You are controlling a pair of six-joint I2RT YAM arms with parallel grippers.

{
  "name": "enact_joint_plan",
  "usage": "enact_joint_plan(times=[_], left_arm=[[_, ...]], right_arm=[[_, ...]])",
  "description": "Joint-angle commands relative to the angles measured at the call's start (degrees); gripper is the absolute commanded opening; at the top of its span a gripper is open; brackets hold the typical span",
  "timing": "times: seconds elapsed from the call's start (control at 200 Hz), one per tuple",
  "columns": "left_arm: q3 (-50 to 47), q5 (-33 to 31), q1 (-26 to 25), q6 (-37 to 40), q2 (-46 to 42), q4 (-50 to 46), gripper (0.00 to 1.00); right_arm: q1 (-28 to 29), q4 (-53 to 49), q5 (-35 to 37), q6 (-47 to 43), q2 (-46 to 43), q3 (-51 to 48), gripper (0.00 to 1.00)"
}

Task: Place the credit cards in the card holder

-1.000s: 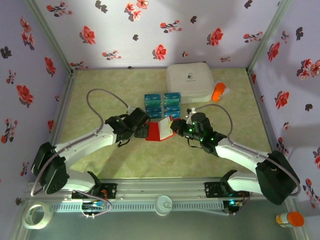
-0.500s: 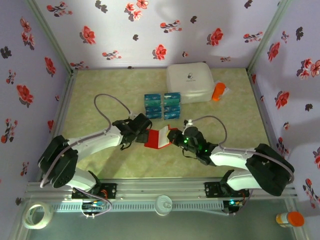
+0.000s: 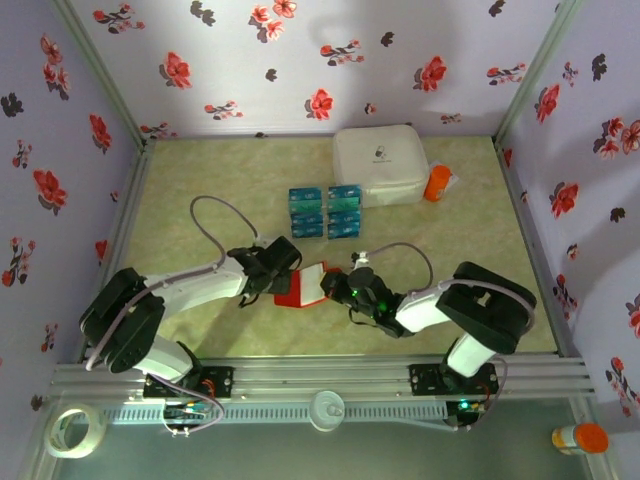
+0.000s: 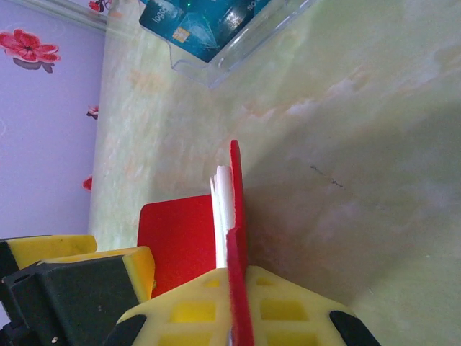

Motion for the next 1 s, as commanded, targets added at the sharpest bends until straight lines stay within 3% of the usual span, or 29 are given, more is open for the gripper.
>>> enact_joint_plan(times=[0.0,0.11,0.275,0.47,0.6,0.725,0.995], left_arm=[[-0.7,-2.4,0.2,-1.3,0.9,0.6,1.00],[-0.9,-3.3,0.1,-1.3,2.0,0.7,1.00],[-1.0,-4.6,0.4,-1.2,3.8,0.9,1.00],[-0.2,-5.2,0.5,-0.4,4.1,0.5,1.00],[0.2,-5.6,0.5,0.1,3.2,0.3,1.00],[0.5,-5.8,0.5,0.5,2.8,0.3,1.00],[1.0,-6.4,0.5,1.1,3.0,0.4,1.00]], right_arm=[[0.9,5.8,2.3,1.6,2.0,0.4,0.00],[1.0,5.1,2.6,2.0,2.1,-0.1,0.00],[1.0,-1.0,4.0,0.5,-2.2,-1.1,0.33],[0.4,-22.4,7.2,-3.4,-14.1,1.1,0.47],[-0.3,-36.3,8.7,-8.0,-21.0,4.7,0.47],[-1.1,-46.0,8.1,-12.0,-23.2,9.0,0.41],[-1.8,-48.2,-0.3,-17.0,-12.7,17.8,0.18]])
